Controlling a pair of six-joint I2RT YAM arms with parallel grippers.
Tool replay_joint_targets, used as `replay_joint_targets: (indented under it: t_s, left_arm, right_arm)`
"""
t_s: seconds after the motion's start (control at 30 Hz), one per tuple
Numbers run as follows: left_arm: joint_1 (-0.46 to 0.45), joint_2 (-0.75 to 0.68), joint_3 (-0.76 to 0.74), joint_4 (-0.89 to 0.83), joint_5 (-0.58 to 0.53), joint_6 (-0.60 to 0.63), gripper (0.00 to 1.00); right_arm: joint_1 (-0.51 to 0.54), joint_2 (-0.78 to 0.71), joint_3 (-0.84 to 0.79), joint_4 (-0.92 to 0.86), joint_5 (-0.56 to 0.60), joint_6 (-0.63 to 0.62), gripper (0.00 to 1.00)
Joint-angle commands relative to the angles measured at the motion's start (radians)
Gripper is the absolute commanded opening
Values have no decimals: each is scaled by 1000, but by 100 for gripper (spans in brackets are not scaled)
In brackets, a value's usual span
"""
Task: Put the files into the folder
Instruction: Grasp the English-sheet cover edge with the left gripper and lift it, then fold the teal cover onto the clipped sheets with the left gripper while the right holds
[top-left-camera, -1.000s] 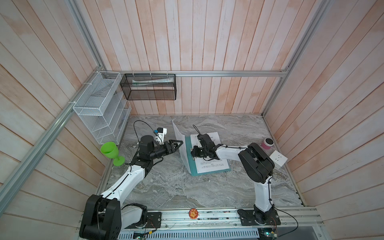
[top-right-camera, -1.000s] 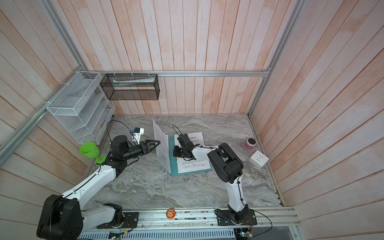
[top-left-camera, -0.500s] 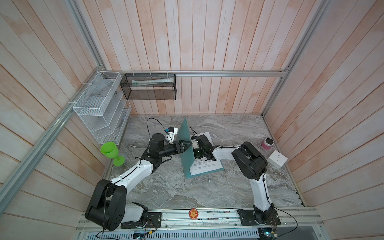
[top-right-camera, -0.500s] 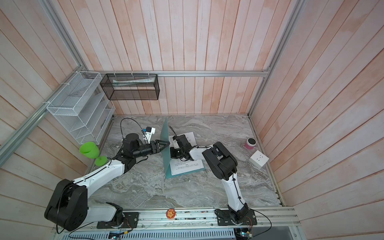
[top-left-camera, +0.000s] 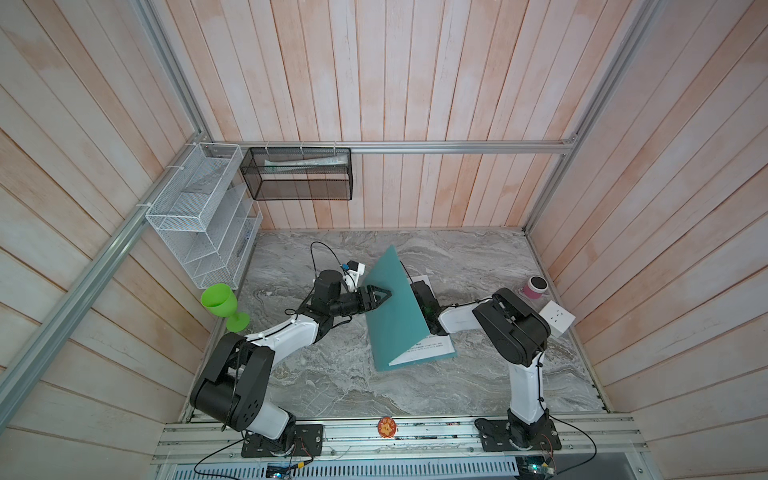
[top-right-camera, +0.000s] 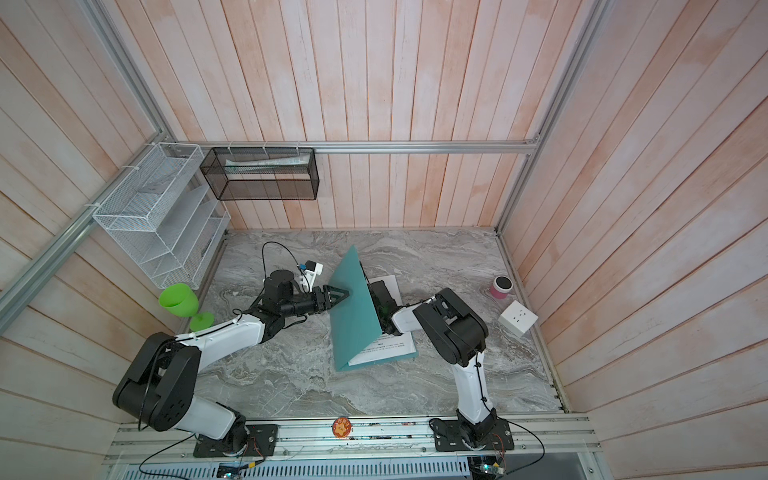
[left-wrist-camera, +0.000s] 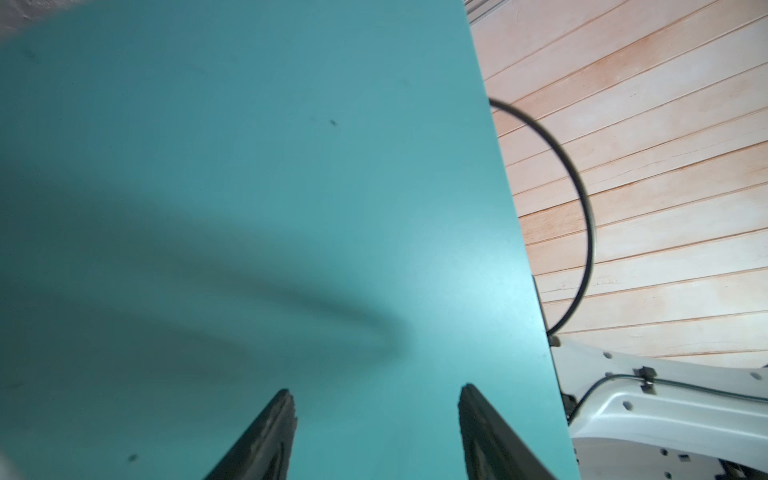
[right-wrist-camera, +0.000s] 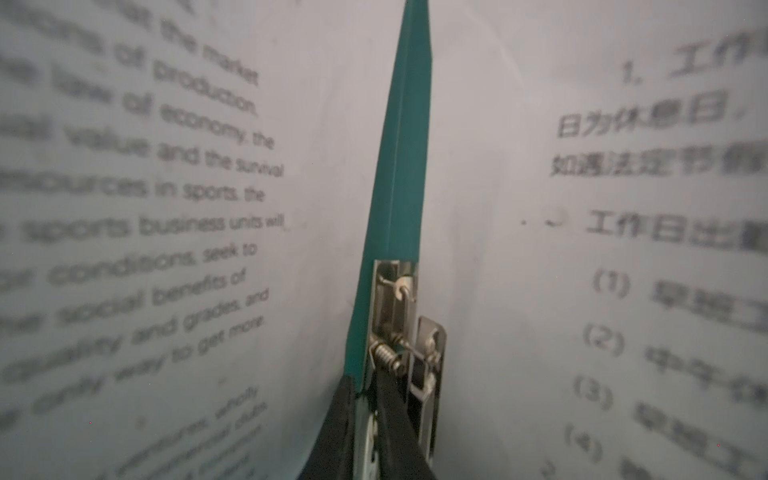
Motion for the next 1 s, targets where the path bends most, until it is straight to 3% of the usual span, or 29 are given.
replay_joint_targets:
  t_s: [0.0, 0.17, 0.4, 0.57, 0.7, 0.97]
  left_arm:
    - [-5, 16, 21, 19, -13, 15, 65]
    - [-4, 33, 34, 12, -18, 23, 65]
    - [-4, 48, 38, 21, -15, 20, 65]
    - [-4, 54, 32, 26, -17, 20, 65]
    - [-4, 57, 36, 23, -18, 23, 65]
    - [-4, 81, 57, 17, -11, 26, 65]
  right_arm:
    - [-28, -88, -64, 87, 14, 115, 17]
    - [-46, -155, -118, 125, -5, 177, 22]
    - [-47, -156, -80, -60, 32, 103, 29]
    - [-46, -131, -62, -145, 69, 69, 45]
    - [-34, -157, -4, -315, 200, -22, 63]
    - [-41, -247, -41, -387, 262, -49, 65]
